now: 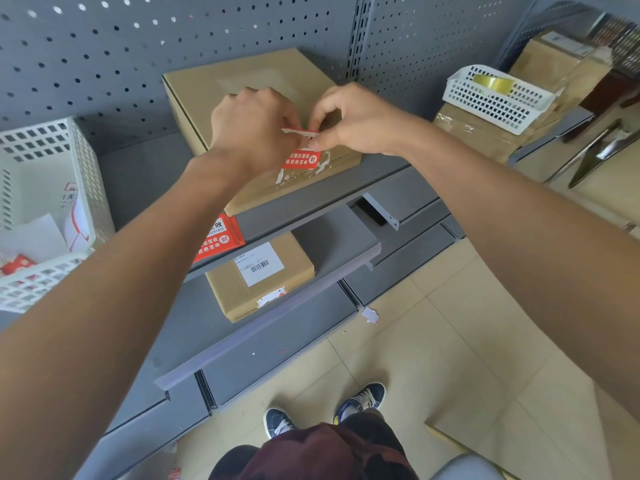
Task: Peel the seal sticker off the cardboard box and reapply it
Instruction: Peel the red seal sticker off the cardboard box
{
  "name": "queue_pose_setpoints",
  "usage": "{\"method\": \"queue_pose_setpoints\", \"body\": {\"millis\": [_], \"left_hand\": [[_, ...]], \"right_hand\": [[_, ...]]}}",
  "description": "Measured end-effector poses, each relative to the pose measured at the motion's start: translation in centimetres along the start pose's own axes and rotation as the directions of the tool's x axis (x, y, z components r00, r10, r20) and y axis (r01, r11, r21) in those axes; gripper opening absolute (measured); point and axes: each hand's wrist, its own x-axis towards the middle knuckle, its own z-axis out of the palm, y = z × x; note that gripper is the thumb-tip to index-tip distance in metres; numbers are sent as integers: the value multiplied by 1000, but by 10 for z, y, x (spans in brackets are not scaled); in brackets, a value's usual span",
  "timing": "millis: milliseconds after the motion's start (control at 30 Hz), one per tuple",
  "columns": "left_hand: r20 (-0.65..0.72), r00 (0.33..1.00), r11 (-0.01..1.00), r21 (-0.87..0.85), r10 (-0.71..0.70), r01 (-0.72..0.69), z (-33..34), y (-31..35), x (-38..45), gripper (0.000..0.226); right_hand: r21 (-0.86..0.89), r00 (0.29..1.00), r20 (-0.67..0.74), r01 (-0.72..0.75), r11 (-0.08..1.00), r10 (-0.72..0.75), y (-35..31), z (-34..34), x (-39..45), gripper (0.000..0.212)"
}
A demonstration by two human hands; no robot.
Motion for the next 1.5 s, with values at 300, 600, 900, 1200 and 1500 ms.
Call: {"method": "queue_pose_setpoints", "body": {"millis": [300,600,900,1200,1500], "left_hand": [[-24,1000,999,-35,15,-16,-3,2,-11,13],[-2,1000,995,-98,-24,23,-12,-4,-24,22],[-31,999,998,-49,-44,43,-6,-1,-24,20],[-42,998,998,-53,-39,36,-7,2,-27,18],[-109,993,987,-156,-38,21,-4,-5,-38,19]], "right_hand": [[49,1000,2,14,999,-14,-3,3,1,23],[16,999,23,23,1000,-24,-4,0,2,12],[69,999,30,41,997,-44,4,0,6,14],[102,994,39,102,990,-106,5,2,8,16],[81,993,75,82,993,-88,6,0,9,10]]}}
